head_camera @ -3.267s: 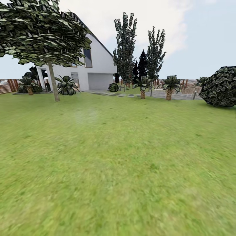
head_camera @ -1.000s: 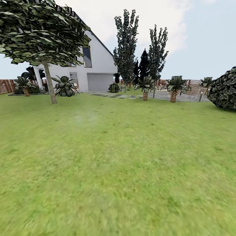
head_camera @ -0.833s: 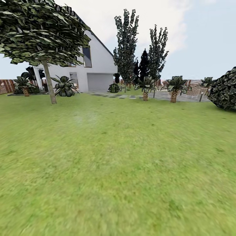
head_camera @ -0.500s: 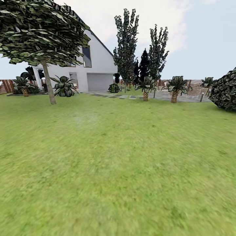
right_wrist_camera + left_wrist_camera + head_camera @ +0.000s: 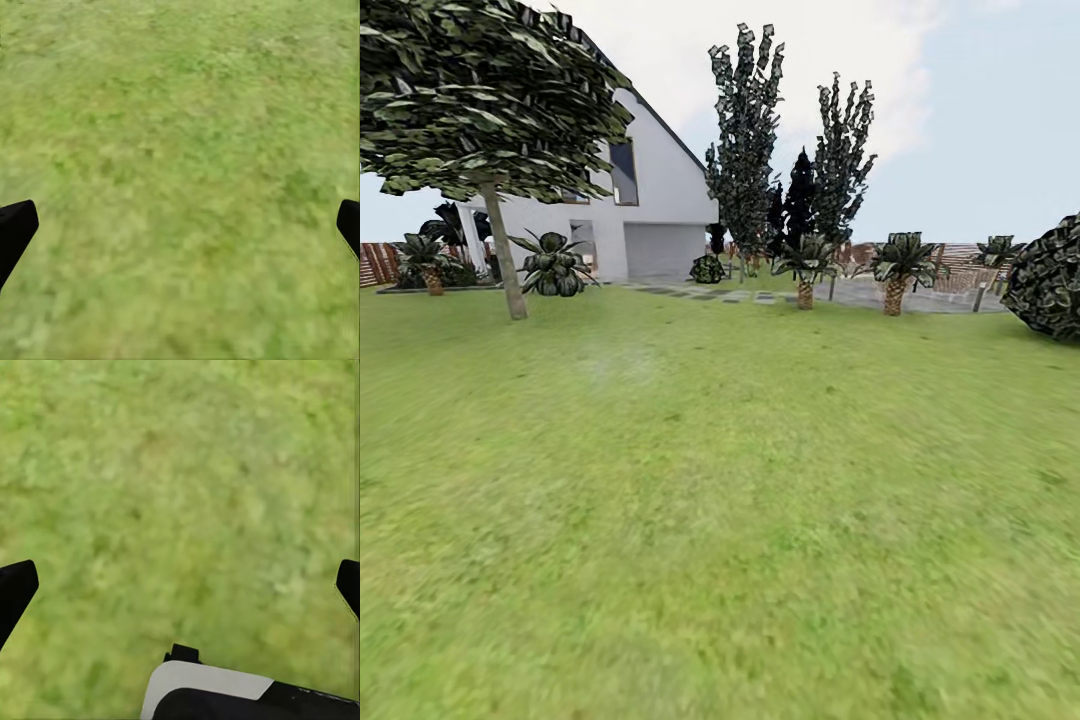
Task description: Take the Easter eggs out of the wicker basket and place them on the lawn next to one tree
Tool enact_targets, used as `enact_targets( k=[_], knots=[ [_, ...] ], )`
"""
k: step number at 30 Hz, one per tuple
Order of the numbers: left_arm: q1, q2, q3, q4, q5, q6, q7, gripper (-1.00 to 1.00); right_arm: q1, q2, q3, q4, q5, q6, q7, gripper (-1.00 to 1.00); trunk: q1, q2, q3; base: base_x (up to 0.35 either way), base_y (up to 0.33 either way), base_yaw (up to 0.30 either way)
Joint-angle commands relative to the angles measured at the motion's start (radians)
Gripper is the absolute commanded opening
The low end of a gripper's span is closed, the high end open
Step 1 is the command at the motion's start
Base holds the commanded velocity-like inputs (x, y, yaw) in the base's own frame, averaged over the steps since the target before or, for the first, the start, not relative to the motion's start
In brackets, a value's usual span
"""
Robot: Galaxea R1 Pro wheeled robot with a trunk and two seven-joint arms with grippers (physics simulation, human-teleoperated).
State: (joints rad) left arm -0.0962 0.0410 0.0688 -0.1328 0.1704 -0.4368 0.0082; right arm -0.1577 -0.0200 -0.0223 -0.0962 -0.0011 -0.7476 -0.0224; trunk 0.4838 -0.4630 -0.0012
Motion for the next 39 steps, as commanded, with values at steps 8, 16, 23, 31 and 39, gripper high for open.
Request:
enact_targets(
  k=[8,16,23,31,39],
  knots=[
    [0.000,-0.001,0.006,0.001,-0.003,-0.005,-0.001,1.00,0.000,0.001,-0.001,0.001,0.000,-0.048,-0.002,1.00,-0.030,0.056,0.024,0.332,-0.118,0.019],
    [0.000,-0.001,0.006,0.001,-0.003,-0.006,-0.001,1.00,0.000,0.000,-0.002,0.001,0.000,-0.050,-0.004,1.00,-0.034,0.063,0.018,0.332,-0.097,0.150],
    [0.000,0.000,0.006,0.000,-0.003,-0.011,-0.001,1.00,0.000,0.000,-0.002,0.001,0.001,-0.050,-0.004,1.00,-0.034,0.063,0.010,0.185,-0.012,0.169],
    [0.000,0.000,0.008,-0.001,-0.003,-0.034,-0.002,1.00,0.000,0.000,-0.004,0.001,0.001,-0.050,-0.004,1.00,-0.034,0.063,0.000,0.009,0.000,0.171],
    [0.000,0.000,0.008,-0.001,-0.003,-0.036,-0.001,1.00,0.000,0.000,-0.004,0.001,0.001,-0.051,-0.004,1.00,-0.034,0.063,-0.010,0.010,0.000,0.172]
  ],
)
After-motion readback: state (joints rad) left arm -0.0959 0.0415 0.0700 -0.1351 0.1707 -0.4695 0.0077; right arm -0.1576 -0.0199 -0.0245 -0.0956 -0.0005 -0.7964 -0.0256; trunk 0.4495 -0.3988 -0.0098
